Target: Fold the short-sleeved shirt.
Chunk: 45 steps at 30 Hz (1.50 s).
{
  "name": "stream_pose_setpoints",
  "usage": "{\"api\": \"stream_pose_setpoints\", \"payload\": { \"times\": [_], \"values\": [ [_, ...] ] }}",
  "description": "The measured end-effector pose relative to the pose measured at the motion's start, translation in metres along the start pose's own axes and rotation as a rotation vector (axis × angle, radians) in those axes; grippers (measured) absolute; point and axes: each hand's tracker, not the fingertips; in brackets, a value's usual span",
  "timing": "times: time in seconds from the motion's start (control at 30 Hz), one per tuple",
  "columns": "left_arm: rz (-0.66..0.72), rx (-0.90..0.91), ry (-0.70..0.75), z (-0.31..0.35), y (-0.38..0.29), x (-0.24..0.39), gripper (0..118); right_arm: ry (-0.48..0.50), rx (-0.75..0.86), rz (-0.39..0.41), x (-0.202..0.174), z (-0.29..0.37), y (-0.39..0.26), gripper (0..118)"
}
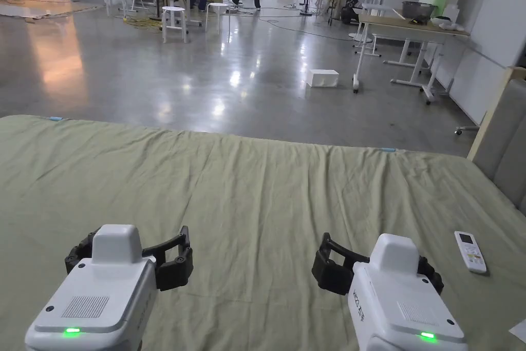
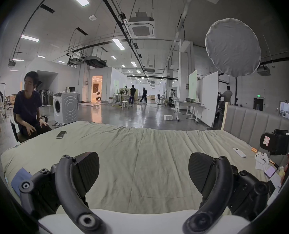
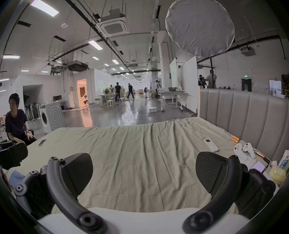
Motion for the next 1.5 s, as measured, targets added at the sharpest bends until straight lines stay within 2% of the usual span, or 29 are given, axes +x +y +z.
{"api": "stream_pose_setpoints", "payload": {
  "times": [0.13, 0.3, 0.5, 0.73, 1.2, 1.27, 1.5],
  "values": [
    [-0.009, 0.027, 0.001, 0.001, 0.002, -0.002, 110, 0.059, -0.042, -0.074, 0.002, -0.003, 0.005, 118],
    [-0.016, 0.009, 0.018, 0.001, 0.003, -0.003, 110, 0.032, -0.121, -0.122, -0.002, -0.007, 0.013, 118],
    [-0.006, -0.014, 0.015, -0.009, -0.003, -0.018, 110, 0.048, -0.163, -0.185, 0.002, -0.009, 0.015, 118],
    [-0.010, -0.035, 0.006, -0.010, 0.001, -0.026, 110, 0.015, -0.183, -0.149, 0.000, -0.012, 0.017, 118],
    [-0.024, -0.047, -0.019, -0.006, 0.002, -0.013, 110, 0.049, -0.237, -0.144, 0.006, -0.019, 0.014, 118],
    [-0.027, -0.048, -0.022, -0.006, 0.003, -0.014, 110, 0.030, -0.248, -0.127, 0.003, -0.020, 0.015, 117],
    [-0.021, -0.045, -0.024, -0.014, -0.005, -0.011, 110, 0.035, -0.219, -0.152, 0.005, -0.019, 0.011, 117]
  ]
}}
